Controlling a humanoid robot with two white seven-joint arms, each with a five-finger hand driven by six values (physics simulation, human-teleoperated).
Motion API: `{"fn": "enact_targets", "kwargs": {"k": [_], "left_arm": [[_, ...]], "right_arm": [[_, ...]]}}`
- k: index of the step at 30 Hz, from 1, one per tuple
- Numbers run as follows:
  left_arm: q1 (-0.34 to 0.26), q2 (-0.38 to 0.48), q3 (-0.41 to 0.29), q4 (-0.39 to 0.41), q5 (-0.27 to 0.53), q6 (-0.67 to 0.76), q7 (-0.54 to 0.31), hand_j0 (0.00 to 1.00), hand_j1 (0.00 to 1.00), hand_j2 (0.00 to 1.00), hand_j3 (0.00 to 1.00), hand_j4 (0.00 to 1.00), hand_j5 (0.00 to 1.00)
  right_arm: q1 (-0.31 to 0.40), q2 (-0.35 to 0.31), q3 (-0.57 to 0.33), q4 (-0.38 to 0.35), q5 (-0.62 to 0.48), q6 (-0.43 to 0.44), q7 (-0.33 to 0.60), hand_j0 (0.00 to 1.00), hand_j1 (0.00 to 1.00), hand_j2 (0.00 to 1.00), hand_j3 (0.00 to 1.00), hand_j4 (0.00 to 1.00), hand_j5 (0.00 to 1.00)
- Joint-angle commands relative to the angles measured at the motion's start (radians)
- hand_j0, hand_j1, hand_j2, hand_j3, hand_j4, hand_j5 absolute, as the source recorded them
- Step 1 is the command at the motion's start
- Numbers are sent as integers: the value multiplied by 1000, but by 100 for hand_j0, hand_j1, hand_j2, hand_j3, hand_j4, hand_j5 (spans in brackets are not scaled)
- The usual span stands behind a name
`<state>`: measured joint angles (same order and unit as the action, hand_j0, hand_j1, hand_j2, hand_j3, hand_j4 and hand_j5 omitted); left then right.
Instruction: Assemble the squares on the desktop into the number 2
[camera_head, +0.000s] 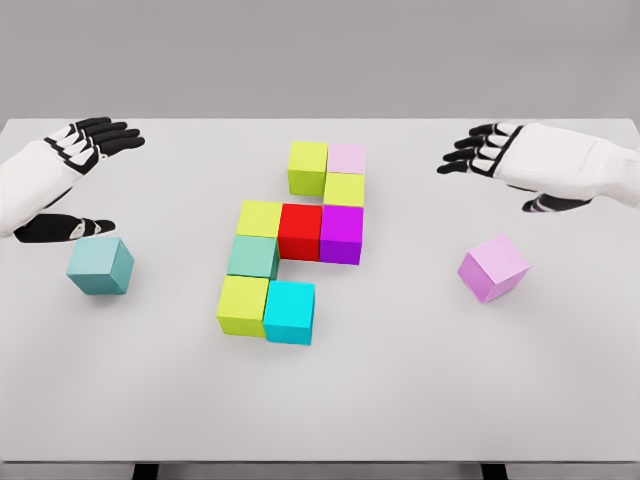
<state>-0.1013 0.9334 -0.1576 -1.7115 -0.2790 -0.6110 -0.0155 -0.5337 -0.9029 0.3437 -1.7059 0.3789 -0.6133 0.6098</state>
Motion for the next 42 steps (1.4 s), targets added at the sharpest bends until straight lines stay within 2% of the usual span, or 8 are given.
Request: {"fn": "enact_targets", "kwargs": {"k": [1, 6, 9, 13, 18, 22, 27, 42], "left_arm": [[0, -1, 1, 0, 4, 0, 0, 100, 100, 100, 100, 100, 100], [14, 1, 0, 15, 44, 0, 0, 100, 100, 100, 100, 100, 100], [14, 138, -22, 58, 242, 0, -4, 100, 100, 100, 100, 100, 100], [5, 344, -123, 20, 549, 0, -144, 100, 100, 100, 100, 100, 100], [6, 370, -125, 20, 874, 0, -486, 100, 100, 100, 100, 100, 100], [8, 354, -160, 26, 1057, 0, -595, 100, 100, 100, 100, 100, 100], [0, 274, -171, 41, 1077, 192, -595, 100, 100, 100, 100, 100, 100], [-5, 105, -154, 202, 850, 201, -590, 100, 100, 100, 100, 100, 100]], "right_arm": [[-3, -8, 12, -14, -3, 2, 1, 100, 100, 100, 100, 100, 100], [-31, -293, 72, -49, -176, 2, 1, 100, 100, 100, 100, 100, 100], [-28, -496, 231, -49, -377, 2, 1, 99, 99, 99, 99, 99, 99], [-23, -470, 316, -49, -475, 27, 1, 99, 99, 99, 99, 99, 99], [-35, -369, 320, -49, -480, 262, 1, 100, 100, 100, 100, 100, 100], [-37, -306, 322, -49, -466, 372, 1, 100, 100, 100, 100, 100, 100], [-40, -231, 350, -49, -377, 465, 1, 100, 100, 100, 100, 100, 100], [-48, -160, 426, -37, -275, 537, 1, 100, 100, 100, 100, 100, 100]]}}
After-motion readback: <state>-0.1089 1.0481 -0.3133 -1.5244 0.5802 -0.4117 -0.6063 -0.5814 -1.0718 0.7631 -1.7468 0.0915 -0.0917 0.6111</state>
